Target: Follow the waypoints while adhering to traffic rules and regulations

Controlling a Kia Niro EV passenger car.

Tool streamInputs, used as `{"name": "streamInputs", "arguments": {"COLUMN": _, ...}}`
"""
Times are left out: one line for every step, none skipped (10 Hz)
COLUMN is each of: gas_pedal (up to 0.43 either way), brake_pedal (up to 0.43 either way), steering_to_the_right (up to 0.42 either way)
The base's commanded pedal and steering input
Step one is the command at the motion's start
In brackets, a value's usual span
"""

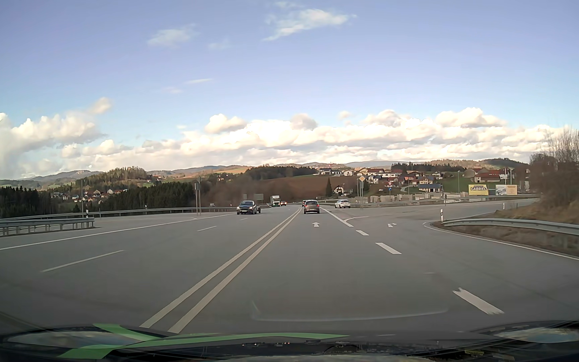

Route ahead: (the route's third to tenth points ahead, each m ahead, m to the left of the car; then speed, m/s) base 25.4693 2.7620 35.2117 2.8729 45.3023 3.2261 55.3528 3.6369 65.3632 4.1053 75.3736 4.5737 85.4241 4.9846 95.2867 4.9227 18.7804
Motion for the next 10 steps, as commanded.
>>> {"name": "streamInputs", "arguments": {"gas_pedal": 0.039, "brake_pedal": 0.000, "steering_to_the_right": -0.004}}
{"name": "streamInputs", "arguments": {"gas_pedal": 0.028, "brake_pedal": 0.000, "steering_to_the_right": -0.004}}
{"name": "streamInputs", "arguments": {"gas_pedal": 0.028, "brake_pedal": 0.000, "steering_to_the_right": -0.004}}
{"name": "streamInputs", "arguments": {"gas_pedal": 0.028, "brake_pedal": 0.000, "steering_to_the_right": -0.004}}
{"name": "streamInputs", "arguments": {"gas_pedal": 0.028, "brake_pedal": 0.000, "steering_to_the_right": -0.005}}
{"name": "streamInputs", "arguments": {"gas_pedal": 0.020, "brake_pedal": 0.000, "steering_to_the_right": -0.004}}
{"name": "streamInputs", "arguments": {"gas_pedal": 0.020, "brake_pedal": 0.000, "steering_to_the_right": -0.005}}
{"name": "streamInputs", "arguments": {"gas_pedal": 0.020, "brake_pedal": 0.000, "steering_to_the_right": -0.004}}
{"name": "streamInputs", "arguments": {"gas_pedal": 0.020, "brake_pedal": 0.000, "steering_to_the_right": -0.005}}
{"name": "streamInputs", "arguments": {"gas_pedal": 0.020, "brake_pedal": 0.000, "steering_to_the_right": -0.004}}
